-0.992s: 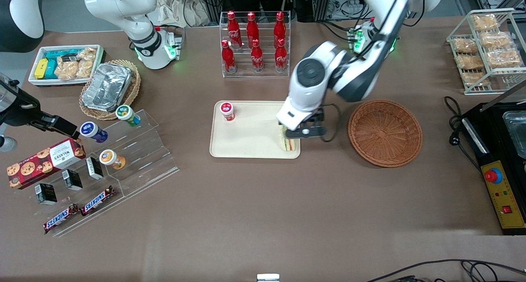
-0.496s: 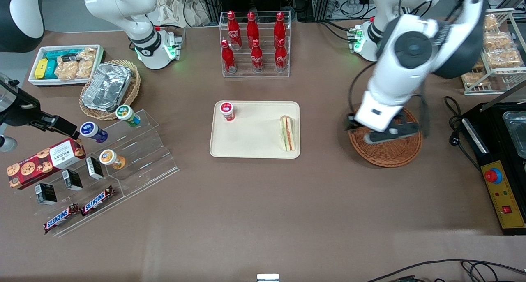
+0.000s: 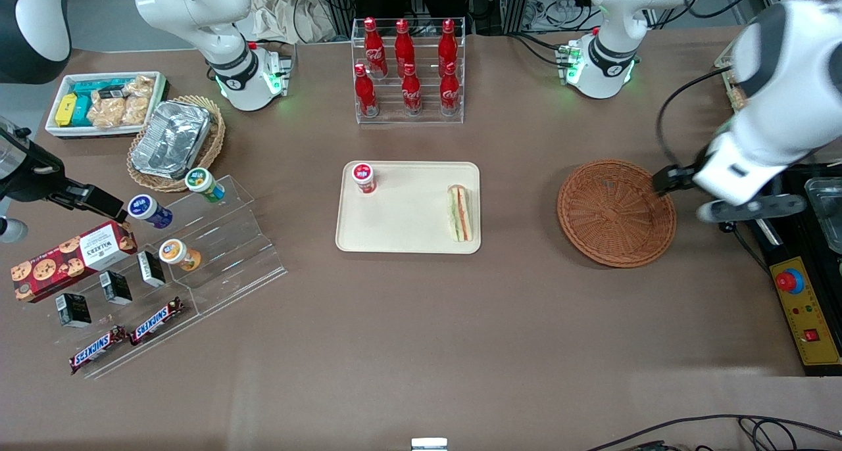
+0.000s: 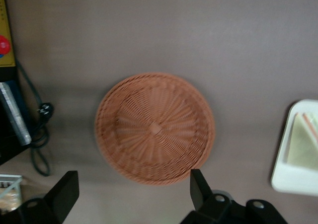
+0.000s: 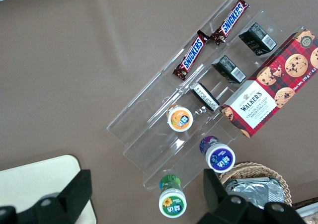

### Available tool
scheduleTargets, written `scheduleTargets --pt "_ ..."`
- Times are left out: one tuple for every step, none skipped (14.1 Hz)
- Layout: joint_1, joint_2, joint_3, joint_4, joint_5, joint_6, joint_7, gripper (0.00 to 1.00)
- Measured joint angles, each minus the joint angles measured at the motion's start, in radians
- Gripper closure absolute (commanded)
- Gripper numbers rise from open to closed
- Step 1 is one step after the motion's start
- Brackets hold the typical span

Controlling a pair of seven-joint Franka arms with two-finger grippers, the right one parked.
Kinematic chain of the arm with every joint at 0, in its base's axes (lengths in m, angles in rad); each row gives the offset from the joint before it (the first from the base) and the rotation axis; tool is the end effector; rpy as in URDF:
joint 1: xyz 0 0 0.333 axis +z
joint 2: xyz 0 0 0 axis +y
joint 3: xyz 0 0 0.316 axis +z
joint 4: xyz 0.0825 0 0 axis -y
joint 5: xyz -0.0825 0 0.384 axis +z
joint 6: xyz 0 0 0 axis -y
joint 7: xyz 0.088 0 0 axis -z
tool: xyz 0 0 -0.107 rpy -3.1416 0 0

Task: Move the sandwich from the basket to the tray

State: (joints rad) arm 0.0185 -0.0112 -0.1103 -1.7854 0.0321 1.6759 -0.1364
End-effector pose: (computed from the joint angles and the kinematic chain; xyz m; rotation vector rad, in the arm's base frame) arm 0.5468 -0.0475 0.5380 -3.0936 -0.0615 0.1455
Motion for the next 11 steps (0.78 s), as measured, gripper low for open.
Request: scheduleTargets --pt "0.000 -0.015 0.028 -0.002 -0.014 -0.017 0.032 0.01" --pt "-0.004 -0.028 0.058 -0.005 -0.039 -0.026 0.065 0.01" --pt "-0.009 -0.038 0.088 -0.007 -0.060 -0.035 0.096 0.01" --pt "-0.012 -0.049 0.113 -0.011 -0.073 -0.045 0.125 0.01" --pt "-0.013 -0.063 0.128 -0.017 -0.078 -0.051 0.146 0.00" --pt "-0.015 -0.091 0.143 -0.028 -0.080 -0.063 0.166 0.01" --pt "-0.022 -0.116 0.159 -0.036 -0.081 -0.076 0.179 0.01" --pt "-0.039 -0.143 0.187 -0.043 -0.081 -0.093 0.192 0.01" --pt "-0.058 -0.166 0.214 -0.045 -0.081 -0.105 0.202 0.01" --pt "-0.071 -0.181 0.232 -0.045 -0.081 -0.107 0.210 0.00" --pt "-0.080 -0.187 0.239 -0.045 -0.081 -0.107 0.212 0.01"
